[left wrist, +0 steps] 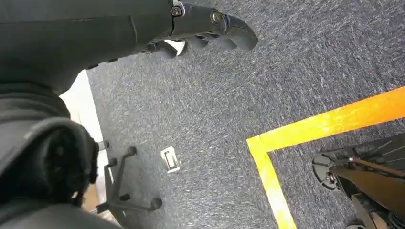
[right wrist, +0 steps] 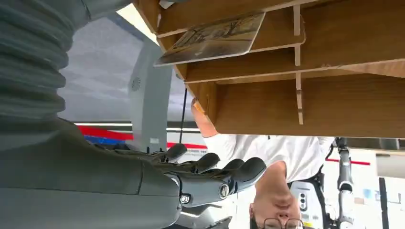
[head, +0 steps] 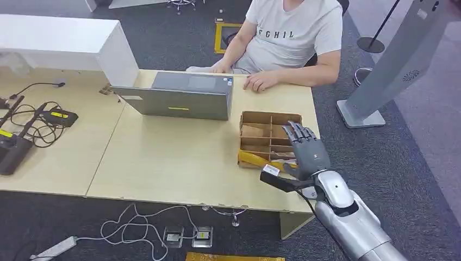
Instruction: Pass the card to the sensor for recognition and then transmit it.
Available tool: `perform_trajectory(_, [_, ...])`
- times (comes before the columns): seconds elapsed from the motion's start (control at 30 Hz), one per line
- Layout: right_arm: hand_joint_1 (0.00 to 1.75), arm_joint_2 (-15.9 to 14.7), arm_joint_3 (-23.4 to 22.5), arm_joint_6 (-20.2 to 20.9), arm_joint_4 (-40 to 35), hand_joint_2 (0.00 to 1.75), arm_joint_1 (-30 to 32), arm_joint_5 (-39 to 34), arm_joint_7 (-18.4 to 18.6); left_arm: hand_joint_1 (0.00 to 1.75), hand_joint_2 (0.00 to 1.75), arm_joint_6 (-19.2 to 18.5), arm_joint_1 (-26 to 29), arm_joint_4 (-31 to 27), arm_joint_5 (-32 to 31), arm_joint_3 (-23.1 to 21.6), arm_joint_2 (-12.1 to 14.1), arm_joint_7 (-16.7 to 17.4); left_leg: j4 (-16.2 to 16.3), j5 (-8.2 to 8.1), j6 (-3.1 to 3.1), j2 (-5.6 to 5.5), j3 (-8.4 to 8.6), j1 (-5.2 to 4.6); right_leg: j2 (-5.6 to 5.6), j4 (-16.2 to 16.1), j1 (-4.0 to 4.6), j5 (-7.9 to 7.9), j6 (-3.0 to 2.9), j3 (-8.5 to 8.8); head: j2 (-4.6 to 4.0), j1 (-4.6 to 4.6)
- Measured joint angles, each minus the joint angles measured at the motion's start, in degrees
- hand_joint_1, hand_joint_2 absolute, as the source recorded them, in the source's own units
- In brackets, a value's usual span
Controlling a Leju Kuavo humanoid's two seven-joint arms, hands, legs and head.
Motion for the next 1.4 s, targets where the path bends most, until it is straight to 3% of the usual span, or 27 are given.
perform_trajectory(0.57, [0.00, 0.07, 0.00, 1.99, 0.24, 1.75, -0.33, 0.11, 0.70, 0.00, 0.00, -0.46, -0.01, 0.00, -1.88, -0.87, -0.07, -0.59, 0.00, 0.00, 0.00, 0.00, 0.00, 0.00, 0.00, 0.00, 0.00, 0.00, 0.00, 0.00, 0.00, 0.00])
perform_trajectory(0.67, [0.16, 0.07, 0.00, 2.80, 0.24, 1.75, -0.34, -0.37, 0.83, 0.00, 0.00, -0.55, -0.03, 0.00, -2.47, -0.90, -0.07, -0.59, 0.00, 0.00, 0.00, 0.00, 0.00, 0.00, 0.00, 0.00, 0.00, 0.00, 0.00, 0.00, 0.00, 0.00])
perform_trajectory(0.7, [1.68, 0.07, 0.00, 3.08, 0.24, 1.75, -0.35, -0.61, 0.83, 0.00, 0.00, -0.57, -0.03, 0.00, -2.58, -0.90, -0.07, -0.59, 0.00, 0.00, 0.00, 0.00, 0.01, 0.00, 0.00, 0.00, 0.00, 0.00, 0.00, 0.00, 0.00, 0.00])
perform_trajectory(0.73, [1.75, 0.07, 0.00, 3.30, 0.24, 1.75, -0.35, -0.76, 0.81, 0.00, 0.00, -0.61, -0.04, 0.00, -2.75, -0.90, -0.07, -0.59, 0.00, 0.00, 0.00, 0.00, 0.01, 0.00, 0.00, 0.00, 0.00, 0.00, 0.00, 0.00, 0.00, 0.00])
perform_trajectory(1.1, [1.75, 0.07, 0.59, 6.80, 0.24, 1.75, -0.93, -3.08, -0.09, 0.00, 0.00, -0.68, -0.13, 0.00, -3.74, -1.05, -0.11, -0.59, 0.00, 0.00, 0.00, 0.00, 0.00, 0.00, 0.00, 0.00, 0.00, 0.00, 0.00, 0.00, 0.00, 0.00])
perform_trajectory(1.4, [1.75, 0.07, 1.40, 7.32, 0.24, 1.75, -1.28, -4.11, -0.04, 0.00, 0.00, -0.83, -0.18, 0.00, -4.44, -1.07, -0.17, -0.59, 0.00, 0.00, 0.00, 0.00, 0.00, 0.00, 0.00, 0.00, 0.00, 0.00, 0.00, 0.00, 0.00, 0.00])
